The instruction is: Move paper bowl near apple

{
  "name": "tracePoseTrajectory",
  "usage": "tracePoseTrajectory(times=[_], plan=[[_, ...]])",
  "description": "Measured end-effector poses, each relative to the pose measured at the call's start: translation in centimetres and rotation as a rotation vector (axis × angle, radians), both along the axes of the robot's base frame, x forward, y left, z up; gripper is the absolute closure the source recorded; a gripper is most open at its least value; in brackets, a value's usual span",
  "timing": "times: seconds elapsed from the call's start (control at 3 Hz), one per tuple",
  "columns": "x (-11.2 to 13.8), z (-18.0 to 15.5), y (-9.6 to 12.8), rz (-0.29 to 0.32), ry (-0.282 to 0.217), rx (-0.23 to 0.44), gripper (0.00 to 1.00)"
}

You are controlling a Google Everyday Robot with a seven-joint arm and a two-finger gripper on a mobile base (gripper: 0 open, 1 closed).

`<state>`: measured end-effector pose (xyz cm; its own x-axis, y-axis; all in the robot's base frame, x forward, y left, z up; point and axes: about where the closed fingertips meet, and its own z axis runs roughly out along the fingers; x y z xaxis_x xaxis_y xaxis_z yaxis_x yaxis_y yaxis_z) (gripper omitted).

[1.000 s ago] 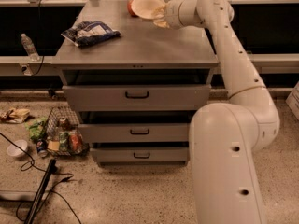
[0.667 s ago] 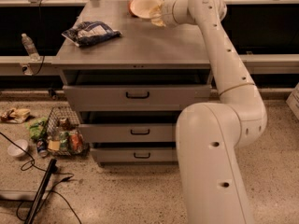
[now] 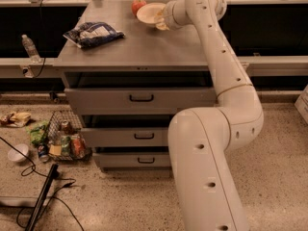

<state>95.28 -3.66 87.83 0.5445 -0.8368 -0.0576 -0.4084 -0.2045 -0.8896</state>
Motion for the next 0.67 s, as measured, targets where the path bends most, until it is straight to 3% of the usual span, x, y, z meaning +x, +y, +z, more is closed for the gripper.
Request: tracePoseTrajectory(times=[0.67], plan=[[-0.4, 0.0, 2.1, 0.023, 0.032, 0.027, 0.51]])
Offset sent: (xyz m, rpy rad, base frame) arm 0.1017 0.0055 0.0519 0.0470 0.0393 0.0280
